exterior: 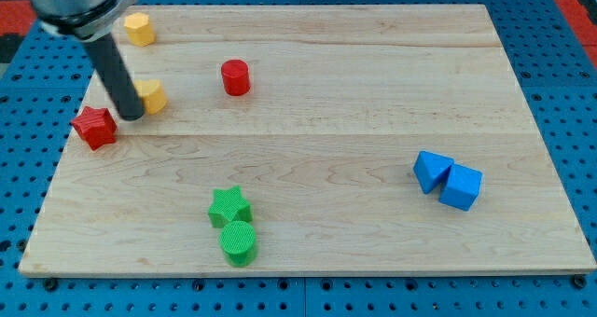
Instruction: Adjust the red circle to the right of the red star
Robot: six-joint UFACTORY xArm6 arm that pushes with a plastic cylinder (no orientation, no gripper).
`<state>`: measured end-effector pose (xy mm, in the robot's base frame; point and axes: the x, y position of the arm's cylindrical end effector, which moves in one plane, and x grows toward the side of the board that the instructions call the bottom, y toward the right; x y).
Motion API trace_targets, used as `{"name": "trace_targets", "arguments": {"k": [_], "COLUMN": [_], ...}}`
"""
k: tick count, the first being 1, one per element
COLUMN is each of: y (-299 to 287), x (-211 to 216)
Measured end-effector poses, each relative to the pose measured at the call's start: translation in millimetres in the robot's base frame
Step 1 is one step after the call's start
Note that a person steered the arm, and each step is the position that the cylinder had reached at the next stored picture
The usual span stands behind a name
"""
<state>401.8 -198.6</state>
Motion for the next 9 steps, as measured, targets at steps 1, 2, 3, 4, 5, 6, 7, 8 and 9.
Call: {"name": "trace_targets", "arguments": {"k": [1, 2, 3, 4, 5, 6, 7, 8, 9], "y": [16, 28, 133, 167, 104, 18, 14, 31, 51], "x": [-36, -63, -101, -96, -72, -75, -79, -91, -89]}}
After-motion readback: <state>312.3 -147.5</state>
